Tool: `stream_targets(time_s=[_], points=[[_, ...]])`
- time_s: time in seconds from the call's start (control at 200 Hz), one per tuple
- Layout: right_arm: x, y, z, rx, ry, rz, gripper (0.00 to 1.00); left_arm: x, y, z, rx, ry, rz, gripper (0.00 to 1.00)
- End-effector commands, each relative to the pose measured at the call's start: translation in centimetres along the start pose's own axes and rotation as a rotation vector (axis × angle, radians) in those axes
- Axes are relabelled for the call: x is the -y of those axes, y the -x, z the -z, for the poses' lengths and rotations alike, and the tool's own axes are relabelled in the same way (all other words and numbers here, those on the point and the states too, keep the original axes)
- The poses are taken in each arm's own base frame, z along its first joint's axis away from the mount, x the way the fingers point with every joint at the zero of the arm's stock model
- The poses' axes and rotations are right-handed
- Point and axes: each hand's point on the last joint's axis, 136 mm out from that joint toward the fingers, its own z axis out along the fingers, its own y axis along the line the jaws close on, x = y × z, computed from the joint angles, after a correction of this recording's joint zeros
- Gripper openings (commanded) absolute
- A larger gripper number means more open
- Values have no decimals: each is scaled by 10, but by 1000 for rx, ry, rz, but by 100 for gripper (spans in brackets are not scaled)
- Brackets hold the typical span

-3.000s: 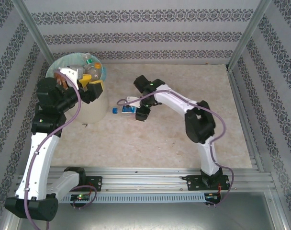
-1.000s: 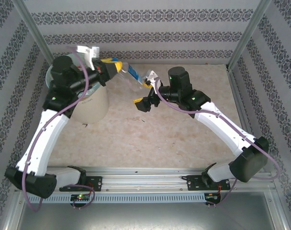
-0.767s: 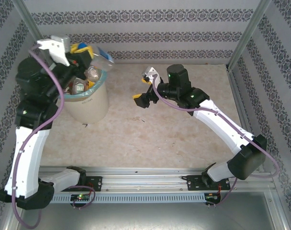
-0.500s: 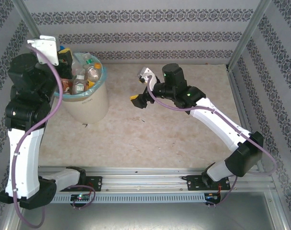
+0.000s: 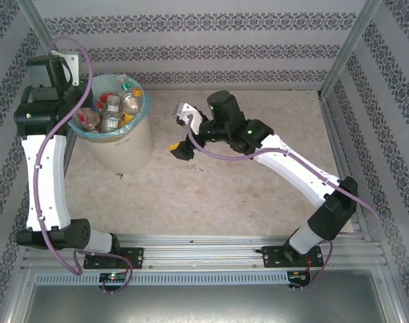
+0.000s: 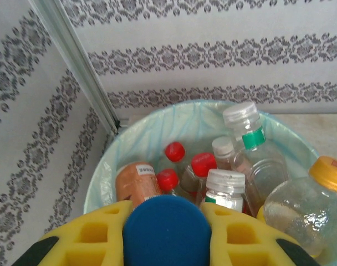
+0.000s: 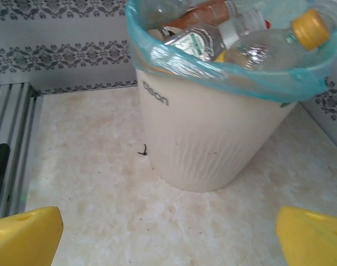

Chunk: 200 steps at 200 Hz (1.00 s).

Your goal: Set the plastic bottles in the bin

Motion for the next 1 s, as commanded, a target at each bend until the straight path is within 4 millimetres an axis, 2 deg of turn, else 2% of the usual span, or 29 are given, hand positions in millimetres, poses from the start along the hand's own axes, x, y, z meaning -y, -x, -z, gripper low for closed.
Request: stream_targets(time_s=[0.0,0.12,0.31,0.445,0.585,0.624,0.669,0.779,0.914,0.994], points=[[-14,-3,-5,-34,56,38,98,8,-16,-4,-96,-67,23,0],[-20,-6,-9,-48,73,40,98,7,-24,-18,-165,-70,16,0],[-26,-5,-10,-52,78,67,98,-8,-37,-50,-264,-53,58,0],[-27,-10,-12,-67,69,71,98,-9,-47,-76,-327,-89,101,8],[-30,-15,-16,-88,72,68,98,-6,-48,-96,-356,-131,143,28],[-30,-15,-16,-88,72,70,98,-7,-48,-100,-362,-134,149,37],[-31,-16,-16,-90,73,71,98,-7,-46,-103,-355,-132,158,47],[-33,-17,-17,-98,71,76,98,-3,-38,-106,-327,-164,187,65],[-33,-19,-18,-103,70,77,98,1,-30,-107,-297,-182,222,67],[-34,-20,-20,-105,71,76,98,1,-30,-108,-297,-184,232,63]])
